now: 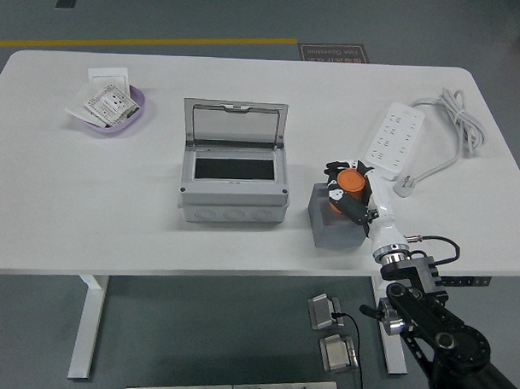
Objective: Pick up the cylinder from the cube,place it in the box,flap close box
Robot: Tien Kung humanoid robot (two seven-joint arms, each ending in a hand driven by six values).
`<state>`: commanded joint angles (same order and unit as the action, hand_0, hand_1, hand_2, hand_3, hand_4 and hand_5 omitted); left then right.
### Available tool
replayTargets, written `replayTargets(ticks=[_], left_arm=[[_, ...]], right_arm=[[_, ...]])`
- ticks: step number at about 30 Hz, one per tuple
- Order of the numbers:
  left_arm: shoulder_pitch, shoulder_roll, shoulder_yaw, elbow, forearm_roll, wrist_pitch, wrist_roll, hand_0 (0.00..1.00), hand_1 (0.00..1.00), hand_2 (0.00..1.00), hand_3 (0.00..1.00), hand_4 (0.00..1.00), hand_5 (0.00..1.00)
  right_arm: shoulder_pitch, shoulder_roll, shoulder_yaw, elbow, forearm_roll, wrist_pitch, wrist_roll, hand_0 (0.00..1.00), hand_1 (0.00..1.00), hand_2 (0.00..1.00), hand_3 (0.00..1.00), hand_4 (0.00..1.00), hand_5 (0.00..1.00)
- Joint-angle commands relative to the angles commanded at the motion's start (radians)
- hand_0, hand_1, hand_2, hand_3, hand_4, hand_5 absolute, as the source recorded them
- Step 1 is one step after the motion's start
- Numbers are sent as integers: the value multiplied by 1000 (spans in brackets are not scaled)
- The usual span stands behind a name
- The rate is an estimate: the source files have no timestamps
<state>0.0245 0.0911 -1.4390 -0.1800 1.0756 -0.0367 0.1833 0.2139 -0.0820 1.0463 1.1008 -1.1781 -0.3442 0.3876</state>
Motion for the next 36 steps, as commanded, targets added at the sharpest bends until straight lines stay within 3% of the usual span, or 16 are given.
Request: replayTargets(ticks=[2, 3, 14, 15, 20, 21, 29, 36], left_arm=[[0, 0, 1, 0, -1, 0, -1, 636, 670, 651, 663, 741, 264], [0, 0, 1, 0, -1, 0, -1, 636, 671, 651, 663, 743, 265], [0, 0, 5, 0, -5, -2, -4, 636, 671, 652, 665, 746, 268], [0, 0, 5, 0, -5, -2, -4, 637, 671, 653, 665, 747, 269], [0, 0, 3, 0, -1, -2, -4, 637, 671, 653, 665, 747, 269], [0, 0, 2, 0, 0, -2, -4, 637, 671, 652, 665, 746, 271], [1, 1, -7, 0, 8, -3, -3, 637, 671, 653, 665, 748, 280], [4, 5, -17, 0, 16, -1, 0, 637, 671, 653, 666, 751, 285]], right_arm=[[0, 0, 0, 2, -4, -3, -3, 634, 584, 502, 413, 103, 45], [0, 0, 0, 3, -6, -4, -4, 613, 563, 484, 375, 22, 2], [2, -3, 5, 15, -25, -16, -9, 587, 517, 456, 321, 57, 2], [4, -4, 6, 17, -27, -17, -9, 423, 305, 346, 260, 2, 2], [17, -13, 12, 31, -46, -23, -18, 423, 305, 346, 260, 2, 2], [22, -17, 13, 36, -54, -25, -23, 303, 198, 312, 249, 2, 2], [101, -50, -11, 63, -178, -75, -98, 308, 206, 309, 250, 2, 2], [221, -67, -94, 18, -346, -112, -220, 297, 207, 308, 250, 2, 2]])
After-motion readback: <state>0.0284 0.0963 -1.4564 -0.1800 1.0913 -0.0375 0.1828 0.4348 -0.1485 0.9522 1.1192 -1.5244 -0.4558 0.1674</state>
